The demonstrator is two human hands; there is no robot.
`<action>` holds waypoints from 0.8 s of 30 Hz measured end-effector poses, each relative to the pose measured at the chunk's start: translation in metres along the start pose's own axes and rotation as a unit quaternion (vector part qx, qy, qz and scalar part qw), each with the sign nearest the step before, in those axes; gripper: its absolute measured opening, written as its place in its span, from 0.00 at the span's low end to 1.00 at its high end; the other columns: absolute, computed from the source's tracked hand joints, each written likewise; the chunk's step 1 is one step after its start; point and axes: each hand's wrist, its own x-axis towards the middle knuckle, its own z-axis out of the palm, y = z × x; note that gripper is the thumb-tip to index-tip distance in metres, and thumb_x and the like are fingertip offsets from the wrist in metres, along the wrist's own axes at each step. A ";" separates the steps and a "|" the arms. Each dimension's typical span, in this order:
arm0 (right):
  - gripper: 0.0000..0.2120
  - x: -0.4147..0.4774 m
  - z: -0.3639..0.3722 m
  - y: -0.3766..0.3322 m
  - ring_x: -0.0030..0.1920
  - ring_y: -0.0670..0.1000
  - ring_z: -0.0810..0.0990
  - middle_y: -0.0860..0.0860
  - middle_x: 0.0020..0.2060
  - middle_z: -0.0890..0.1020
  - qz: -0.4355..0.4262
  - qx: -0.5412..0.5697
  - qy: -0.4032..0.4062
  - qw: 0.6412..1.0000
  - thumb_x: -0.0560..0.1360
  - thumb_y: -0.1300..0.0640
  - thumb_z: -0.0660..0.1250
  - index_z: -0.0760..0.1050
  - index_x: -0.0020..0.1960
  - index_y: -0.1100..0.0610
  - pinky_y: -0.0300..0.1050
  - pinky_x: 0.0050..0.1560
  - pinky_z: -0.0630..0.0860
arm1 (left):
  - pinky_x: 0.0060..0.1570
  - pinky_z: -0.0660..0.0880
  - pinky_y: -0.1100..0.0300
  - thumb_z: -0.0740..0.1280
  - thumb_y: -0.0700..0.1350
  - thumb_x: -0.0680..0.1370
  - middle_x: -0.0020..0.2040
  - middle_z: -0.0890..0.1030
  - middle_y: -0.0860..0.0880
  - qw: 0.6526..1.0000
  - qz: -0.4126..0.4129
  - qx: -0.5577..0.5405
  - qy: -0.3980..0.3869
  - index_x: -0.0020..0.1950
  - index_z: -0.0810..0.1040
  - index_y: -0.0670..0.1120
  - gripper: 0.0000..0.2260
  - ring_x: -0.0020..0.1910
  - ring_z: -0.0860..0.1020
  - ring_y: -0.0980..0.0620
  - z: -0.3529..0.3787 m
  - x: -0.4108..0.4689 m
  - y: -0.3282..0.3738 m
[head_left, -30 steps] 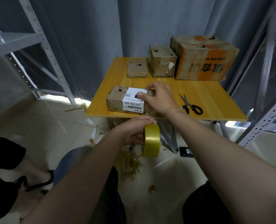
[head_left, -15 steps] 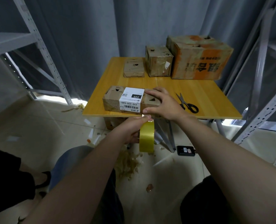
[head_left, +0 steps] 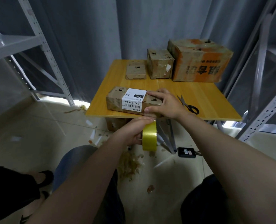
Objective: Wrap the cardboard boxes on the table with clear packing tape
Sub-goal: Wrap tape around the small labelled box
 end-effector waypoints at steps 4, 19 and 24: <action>0.33 0.006 -0.012 -0.010 0.61 0.45 0.80 0.44 0.60 0.81 0.039 0.060 -0.014 0.997 0.65 0.38 0.82 0.81 0.68 0.46 0.43 0.63 0.76 | 0.31 0.80 0.59 0.68 0.51 0.82 0.38 0.86 0.51 1.000 0.021 0.011 0.013 0.64 0.79 0.52 0.11 0.32 0.85 0.54 -0.004 -0.011 0.012; 0.29 0.037 -0.044 -0.024 0.50 0.51 0.86 0.50 0.46 0.88 0.162 0.071 -0.040 0.984 0.63 0.29 0.78 0.87 0.51 0.51 0.43 0.44 0.78 | 0.45 0.85 0.51 0.65 0.45 0.84 0.53 0.87 0.40 0.995 0.058 -0.075 -0.029 0.68 0.77 0.43 0.14 0.49 0.87 0.44 0.000 -0.022 0.062; 0.31 0.056 -0.047 -0.023 0.50 0.50 0.81 0.50 0.48 0.84 0.195 0.063 -0.006 0.979 0.64 0.33 0.80 0.82 0.56 0.55 0.45 0.43 0.75 | 0.43 0.85 0.47 0.63 0.46 0.86 0.53 0.87 0.38 0.993 0.055 -0.104 -0.024 0.68 0.76 0.40 0.14 0.44 0.87 0.42 0.003 -0.011 0.077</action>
